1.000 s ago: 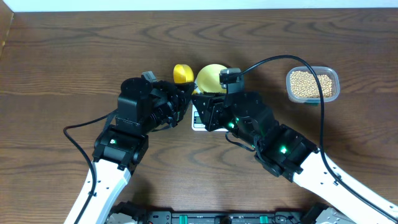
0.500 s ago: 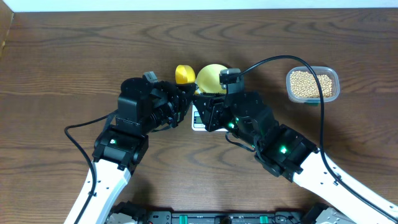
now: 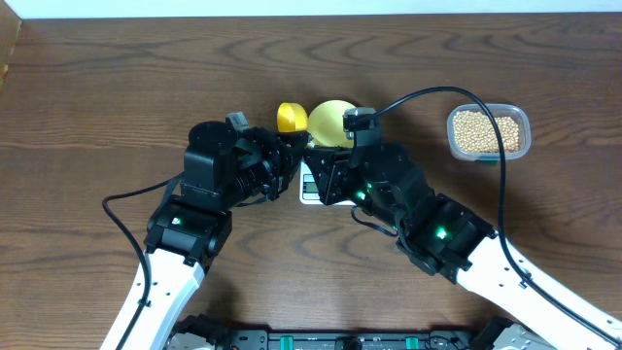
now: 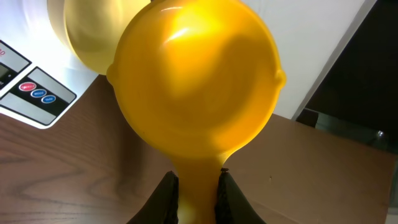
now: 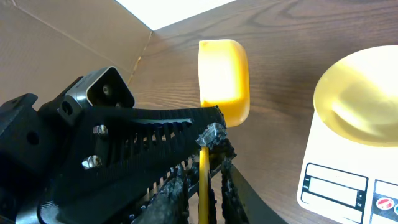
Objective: Scoop item into bowl and weigh 50g on scale
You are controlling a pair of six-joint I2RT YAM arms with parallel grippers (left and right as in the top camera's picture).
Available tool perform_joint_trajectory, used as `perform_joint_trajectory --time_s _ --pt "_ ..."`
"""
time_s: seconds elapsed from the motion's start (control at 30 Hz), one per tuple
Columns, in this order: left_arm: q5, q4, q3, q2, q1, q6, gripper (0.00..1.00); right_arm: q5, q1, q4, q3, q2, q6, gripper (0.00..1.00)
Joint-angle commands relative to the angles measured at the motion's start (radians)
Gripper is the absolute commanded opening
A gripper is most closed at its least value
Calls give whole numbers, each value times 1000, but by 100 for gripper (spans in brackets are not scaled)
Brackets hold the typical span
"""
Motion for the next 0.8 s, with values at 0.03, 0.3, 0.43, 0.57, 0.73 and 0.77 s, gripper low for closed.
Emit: perform_joint_trajectory --time_s 0.03,0.3,0.43,0.57,0.73,0.77 --pt "21 5 -5 -10 -3 -5 12 18 9 5 22 7 4 14" --pt "21 5 -5 -10 -3 -5 13 21 9 8 22 6 5 1" --pt "21 5 -5 -10 -3 -5 27 29 9 13 22 6 5 1" --pt "21 5 -5 -10 -3 0 72 59 9 20 22 6 5 1" --pt "20 5 -5 -9 -3 26 90 141 4 29 22 6 5 1" --pt "19 6 -5 -9 -3 44 91 163 -7 35 22 5 5 1"
